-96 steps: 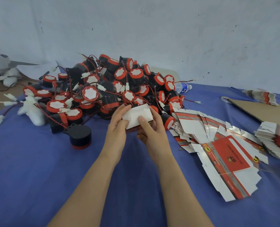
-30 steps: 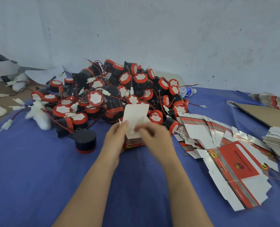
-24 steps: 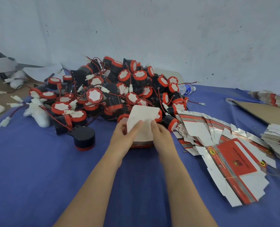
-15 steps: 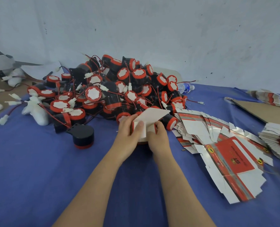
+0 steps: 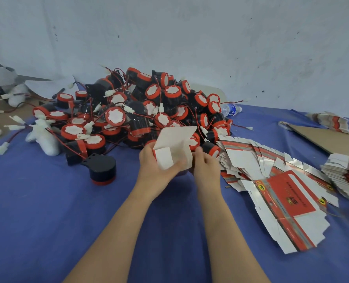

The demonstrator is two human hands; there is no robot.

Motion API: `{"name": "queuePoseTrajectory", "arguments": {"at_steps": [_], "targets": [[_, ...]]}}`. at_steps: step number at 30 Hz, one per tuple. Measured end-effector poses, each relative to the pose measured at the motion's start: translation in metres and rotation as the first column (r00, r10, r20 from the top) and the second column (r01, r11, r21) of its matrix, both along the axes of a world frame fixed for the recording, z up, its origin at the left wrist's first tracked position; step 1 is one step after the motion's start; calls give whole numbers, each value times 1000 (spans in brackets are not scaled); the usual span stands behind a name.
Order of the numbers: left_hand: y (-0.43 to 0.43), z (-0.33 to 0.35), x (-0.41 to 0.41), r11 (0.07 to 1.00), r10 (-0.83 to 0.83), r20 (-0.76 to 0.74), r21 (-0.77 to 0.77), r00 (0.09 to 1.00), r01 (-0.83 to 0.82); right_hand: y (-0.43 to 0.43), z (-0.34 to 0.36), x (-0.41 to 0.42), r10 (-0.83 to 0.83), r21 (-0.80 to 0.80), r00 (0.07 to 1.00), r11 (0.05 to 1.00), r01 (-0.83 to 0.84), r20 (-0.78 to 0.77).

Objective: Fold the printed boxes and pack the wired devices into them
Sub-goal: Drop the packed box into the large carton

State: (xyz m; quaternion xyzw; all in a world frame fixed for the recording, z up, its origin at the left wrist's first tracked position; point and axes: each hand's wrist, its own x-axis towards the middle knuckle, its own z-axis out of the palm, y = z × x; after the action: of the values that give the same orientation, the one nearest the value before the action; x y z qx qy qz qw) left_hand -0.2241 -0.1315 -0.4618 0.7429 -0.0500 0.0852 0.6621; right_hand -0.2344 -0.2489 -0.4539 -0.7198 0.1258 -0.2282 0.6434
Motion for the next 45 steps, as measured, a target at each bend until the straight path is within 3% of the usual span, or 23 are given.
{"name": "queuePoseTrajectory", "arguments": {"at_steps": [2, 4, 6, 8, 11, 13, 15, 16, 19, 22, 24, 26, 29, 32, 34, 36, 41, 43, 45], "targets": [[-1, -2, -1, 998, 37, 62, 39, 997, -39, 4, 0, -2, -6, -74, 1000, 997, 8, 23], [-2, 0, -1, 999, 44, 80, -18, 996, -43, 8, 2, -4, 73, -42, 997, 997, -71, 39], [-2, 6, -3, 979, -2, 30, -202, 1000, 8, 10, 4, -6, 86, -108, 995, 991, -79, 57], [-2, 10, -3, 901, -86, -44, -431, 995, 59, 10, 6, -7, 11, -154, 999, 988, -4, 46], [3, 9, -4, 859, -58, -68, -512, 996, 15, 5, 6, -2, -90, -8, 996, 996, 90, -9], [4, 7, -2, 885, 32, -42, -464, 999, -48, 0, 4, 1, -5, 167, 998, 986, 16, -66], [4, 8, -2, 909, 90, -6, -409, 996, -85, 1, 3, -1, 182, 395, 978, 910, -127, -104], [4, 10, -4, 910, 118, -7, -400, 993, -110, 3, 3, -2, 249, 409, 963, 893, -188, -102], [8, 15, -5, 889, 218, -53, -400, 974, -221, 8, 1, -3, 292, 61, 948, 956, -287, -125], [13, 15, -5, 891, 330, -56, -313, 942, -330, 10, 5, -5, 129, -236, 990, 962, -140, -65], [14, 12, -7, 928, 346, 65, -168, 936, -331, 7, 10, -8, 20, -171, 993, 985, 1, 120], [14, 8, -9, 946, 310, 233, 25, 922, -324, 3, 14, -10, 35, -70, 964, 997, -17, 264], [17, 5, -12, 932, 258, 381, 143, 888, -332, -4, 14, -10, 55, -38, 961, 998, -46, 272], [20, 6, -10, 935, 267, 369, 125, 890, -332, -11, 19, -14, 231, -59, 970, 972, -226, 81], [21, 5, -9, 935, 288, 335, 103, 897, -339, -16, 19, -16, 425, -13, 905, 905, -425, 31], [21, 6, -8, 937, 297, 295, 95, 908, -337, -16, 22, -20, 523, -4, 852, 852, -523, 5], [21, 7, -8, 966, 207, 220, 106, 953, -234, -8, 21, -17, 344, -361, 937, 868, -340, -54], [19, 10, -8, 991, 100, 192, 63, 976, -114, -12, 23, -18, 240, -354, 969, 903, -245, -57], [17, 17, -11, 993, -3, 107, -118, 994, 16, -18, 26, -21, 267, -190, 950, 936, -295, -161]]}}
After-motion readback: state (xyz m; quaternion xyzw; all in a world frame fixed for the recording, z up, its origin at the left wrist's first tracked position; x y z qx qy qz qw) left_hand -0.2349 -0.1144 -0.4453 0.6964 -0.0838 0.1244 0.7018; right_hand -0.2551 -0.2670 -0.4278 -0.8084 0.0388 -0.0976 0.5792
